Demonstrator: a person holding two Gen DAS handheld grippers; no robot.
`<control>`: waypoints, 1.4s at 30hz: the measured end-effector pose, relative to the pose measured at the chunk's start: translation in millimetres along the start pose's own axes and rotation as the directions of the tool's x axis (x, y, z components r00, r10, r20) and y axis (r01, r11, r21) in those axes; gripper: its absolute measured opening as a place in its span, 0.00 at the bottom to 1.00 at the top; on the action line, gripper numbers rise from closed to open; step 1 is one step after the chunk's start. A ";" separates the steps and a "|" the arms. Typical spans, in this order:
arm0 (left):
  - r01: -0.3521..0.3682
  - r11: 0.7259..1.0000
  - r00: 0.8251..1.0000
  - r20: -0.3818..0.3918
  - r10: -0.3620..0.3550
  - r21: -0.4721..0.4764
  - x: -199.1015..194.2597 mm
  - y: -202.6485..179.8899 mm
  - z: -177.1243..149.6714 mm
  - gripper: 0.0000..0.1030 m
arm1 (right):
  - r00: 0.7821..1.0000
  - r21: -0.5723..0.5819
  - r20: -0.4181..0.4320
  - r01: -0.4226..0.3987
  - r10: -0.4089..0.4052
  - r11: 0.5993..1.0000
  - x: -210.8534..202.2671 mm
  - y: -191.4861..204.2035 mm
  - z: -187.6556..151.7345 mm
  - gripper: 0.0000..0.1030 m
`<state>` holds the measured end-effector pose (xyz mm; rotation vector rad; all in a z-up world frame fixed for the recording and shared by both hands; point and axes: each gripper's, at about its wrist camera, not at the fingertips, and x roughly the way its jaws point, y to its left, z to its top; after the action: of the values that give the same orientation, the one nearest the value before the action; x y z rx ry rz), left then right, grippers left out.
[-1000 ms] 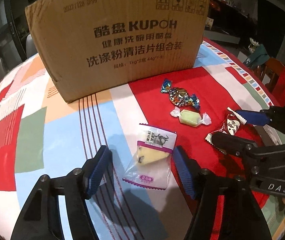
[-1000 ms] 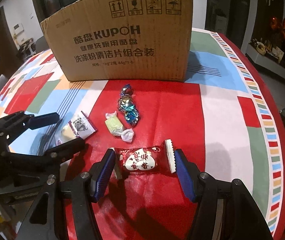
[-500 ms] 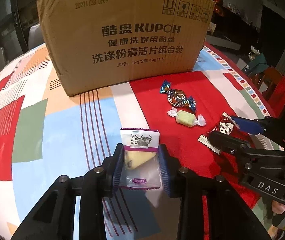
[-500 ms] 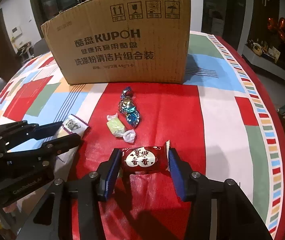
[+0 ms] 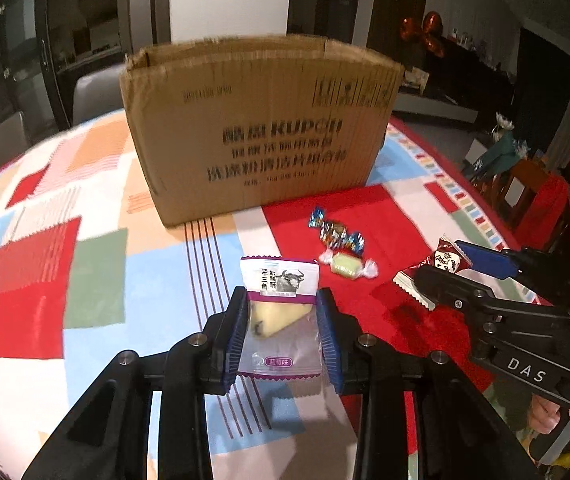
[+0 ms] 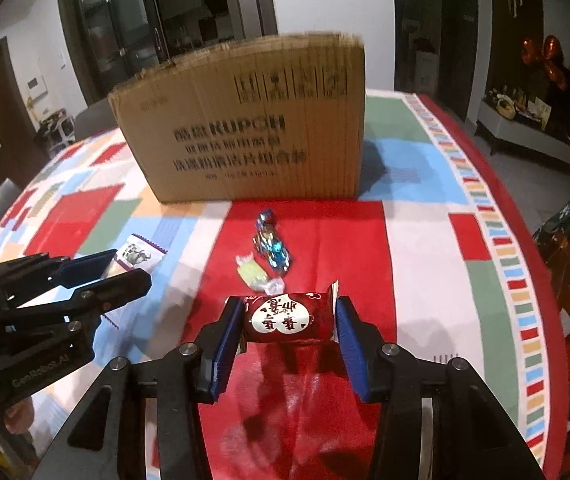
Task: Organize snacks
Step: 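Carry the biscuit packet and red-white candy with both tools over the box, then open both tools to drop the packet and candy into the box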
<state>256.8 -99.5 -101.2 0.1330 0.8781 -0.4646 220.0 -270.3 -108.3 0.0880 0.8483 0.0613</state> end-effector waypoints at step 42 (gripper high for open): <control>-0.128 0.990 0.954 0.281 0.108 0.056 -38.3 37.1 153.6 0.33 | 0.954 -0.086 0.299 0.008 0.018 0.996 -25.0 20.2 176.8 0.46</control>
<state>361.4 -99.4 23.3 0.1822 0.5746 -0.3920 335.9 -261.9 28.8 0.0172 0.5411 0.0865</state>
